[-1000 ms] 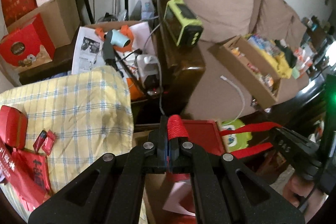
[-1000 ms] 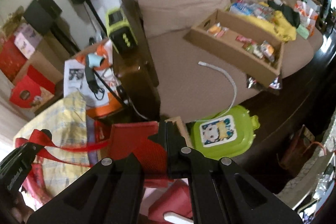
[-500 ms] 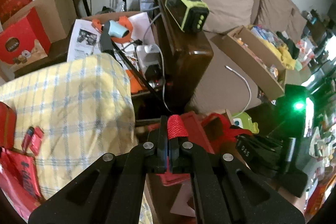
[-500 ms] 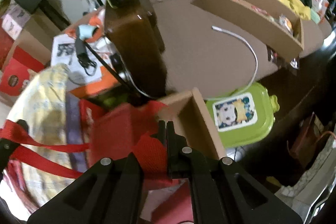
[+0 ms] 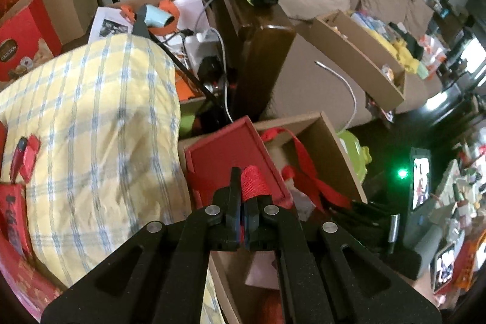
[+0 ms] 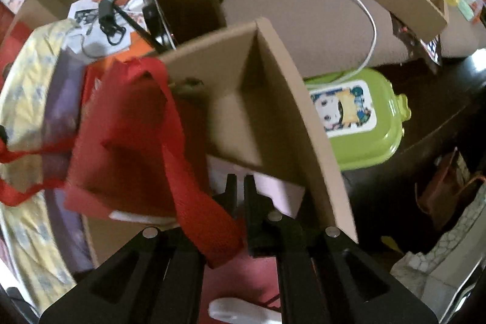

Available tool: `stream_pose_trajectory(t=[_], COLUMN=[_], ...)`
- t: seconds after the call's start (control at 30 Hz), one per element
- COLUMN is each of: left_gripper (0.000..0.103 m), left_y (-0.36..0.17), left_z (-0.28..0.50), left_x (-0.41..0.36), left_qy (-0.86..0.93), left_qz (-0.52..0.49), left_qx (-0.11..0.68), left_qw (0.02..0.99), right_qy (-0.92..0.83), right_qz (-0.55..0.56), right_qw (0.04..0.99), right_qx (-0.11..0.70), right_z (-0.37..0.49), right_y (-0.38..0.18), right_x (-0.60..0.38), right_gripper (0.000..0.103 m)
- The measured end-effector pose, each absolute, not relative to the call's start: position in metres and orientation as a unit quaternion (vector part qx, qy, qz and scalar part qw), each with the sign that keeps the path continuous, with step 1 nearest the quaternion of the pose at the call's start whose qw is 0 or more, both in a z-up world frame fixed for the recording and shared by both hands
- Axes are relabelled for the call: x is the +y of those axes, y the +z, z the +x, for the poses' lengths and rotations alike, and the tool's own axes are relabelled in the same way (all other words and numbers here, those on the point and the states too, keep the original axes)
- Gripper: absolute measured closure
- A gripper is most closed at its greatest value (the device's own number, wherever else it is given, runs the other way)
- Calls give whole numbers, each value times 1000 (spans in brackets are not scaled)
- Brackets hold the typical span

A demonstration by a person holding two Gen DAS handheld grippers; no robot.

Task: Organize objects
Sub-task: 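Lower the red gift bag into the box and open both grippers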

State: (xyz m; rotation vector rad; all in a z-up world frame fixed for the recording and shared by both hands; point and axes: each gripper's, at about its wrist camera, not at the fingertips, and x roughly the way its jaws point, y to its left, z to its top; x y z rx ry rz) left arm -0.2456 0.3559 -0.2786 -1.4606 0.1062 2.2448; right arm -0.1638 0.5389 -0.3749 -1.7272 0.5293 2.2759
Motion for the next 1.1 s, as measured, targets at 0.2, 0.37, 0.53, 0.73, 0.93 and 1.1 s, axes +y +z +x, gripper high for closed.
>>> stream_pose_trajectory(t=[0.2, 0.37, 0.53, 0.73, 0.93, 1.1], left_gripper=[98, 97, 84, 60, 41, 22], left_y=[-278, -282, -287, -252, -239, -218], left_z=[-214, -191, -171, -148, -123, -113], left_x=[341, 330, 324, 285, 267, 252], left_qy=[802, 785, 739, 758, 765, 785], left_qz=[-544, -560, -604, -575, -567, -546], left_qx=[-1, -36, -22, -44, -4, 20], left_qw=[246, 263, 298, 304, 306, 294], right_qy=[775, 791, 791, 812, 782, 797], right_qz=[-566, -548, -560, -570, -612, -575], right_qw=[107, 93, 88, 84, 62, 84], right_qx=[262, 255, 229, 96, 95, 161], right_z=[-140, -117, -99, -69, -34, -12], right_y=[-364, -348, -334, -294, -288, -269], right_x=[541, 526, 519, 488, 461, 458], right_gripper=[90, 89, 78, 38, 25, 25])
